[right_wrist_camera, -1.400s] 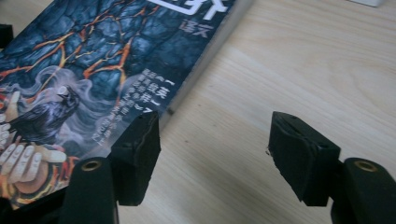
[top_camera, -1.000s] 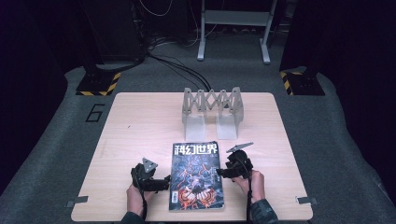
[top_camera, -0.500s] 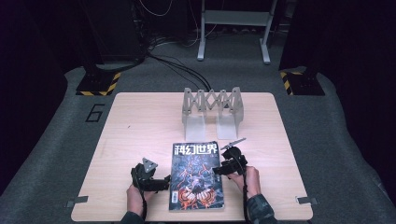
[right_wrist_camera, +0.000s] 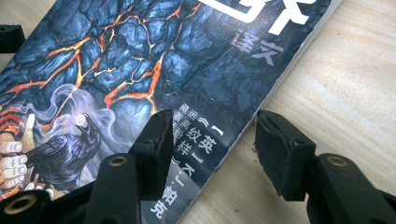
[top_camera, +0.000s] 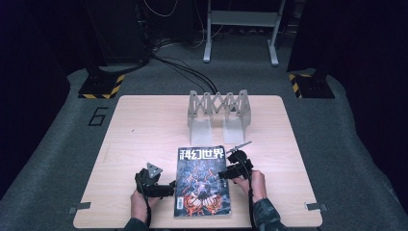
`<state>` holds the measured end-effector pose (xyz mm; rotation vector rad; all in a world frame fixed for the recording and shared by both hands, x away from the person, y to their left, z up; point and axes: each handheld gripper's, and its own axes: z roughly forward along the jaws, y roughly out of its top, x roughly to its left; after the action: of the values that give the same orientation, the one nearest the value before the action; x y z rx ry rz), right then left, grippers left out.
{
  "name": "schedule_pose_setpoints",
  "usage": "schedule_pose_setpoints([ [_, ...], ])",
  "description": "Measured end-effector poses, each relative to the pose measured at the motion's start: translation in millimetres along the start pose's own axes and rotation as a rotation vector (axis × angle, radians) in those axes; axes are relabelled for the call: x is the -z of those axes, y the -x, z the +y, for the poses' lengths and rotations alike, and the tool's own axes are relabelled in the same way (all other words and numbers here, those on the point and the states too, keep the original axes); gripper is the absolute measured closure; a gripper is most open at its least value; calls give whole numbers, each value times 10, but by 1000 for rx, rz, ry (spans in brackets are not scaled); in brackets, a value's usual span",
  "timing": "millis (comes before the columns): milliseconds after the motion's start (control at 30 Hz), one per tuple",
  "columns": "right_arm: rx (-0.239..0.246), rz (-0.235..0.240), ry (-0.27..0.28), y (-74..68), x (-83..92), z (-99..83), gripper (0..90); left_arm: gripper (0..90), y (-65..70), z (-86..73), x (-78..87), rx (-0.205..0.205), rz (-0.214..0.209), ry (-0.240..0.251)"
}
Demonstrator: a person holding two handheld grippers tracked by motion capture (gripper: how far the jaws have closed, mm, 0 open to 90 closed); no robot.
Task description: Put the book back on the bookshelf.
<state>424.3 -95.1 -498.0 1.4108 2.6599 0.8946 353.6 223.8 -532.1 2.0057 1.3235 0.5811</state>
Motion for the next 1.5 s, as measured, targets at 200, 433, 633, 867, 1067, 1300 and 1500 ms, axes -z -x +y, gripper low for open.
schedule_pose_setpoints([
  [200, -28, 53, 16, 52, -15, 14, 471, 16, 3, 1, -1, 1, -1, 1],
  [433, -70, 107, 35, 106, -15, -3, 473, 21, 1, 1, 0, -2, -3, 2],
  [633, -85, 162, 57, 122, 18, -33, 471, 24, 2, 1, -1, -1, -6, 5],
  [867, -103, 182, 72, 162, 11, -54, 464, 34, 2, 0, 2, -7, -10, 9],
  [1067, -125, 199, 91, 202, -7, -56, 461, 44, -4, 0, 10, -19, -18, 2],
  [1300, -93, 193, 129, 161, 34, -47, 457, 44, -4, 0, 10, -19, -18, 2],
  [1500, -130, 235, 91, 231, 0, -83, 459, 47, -2, -1, 11, -17, -18, 3],
])
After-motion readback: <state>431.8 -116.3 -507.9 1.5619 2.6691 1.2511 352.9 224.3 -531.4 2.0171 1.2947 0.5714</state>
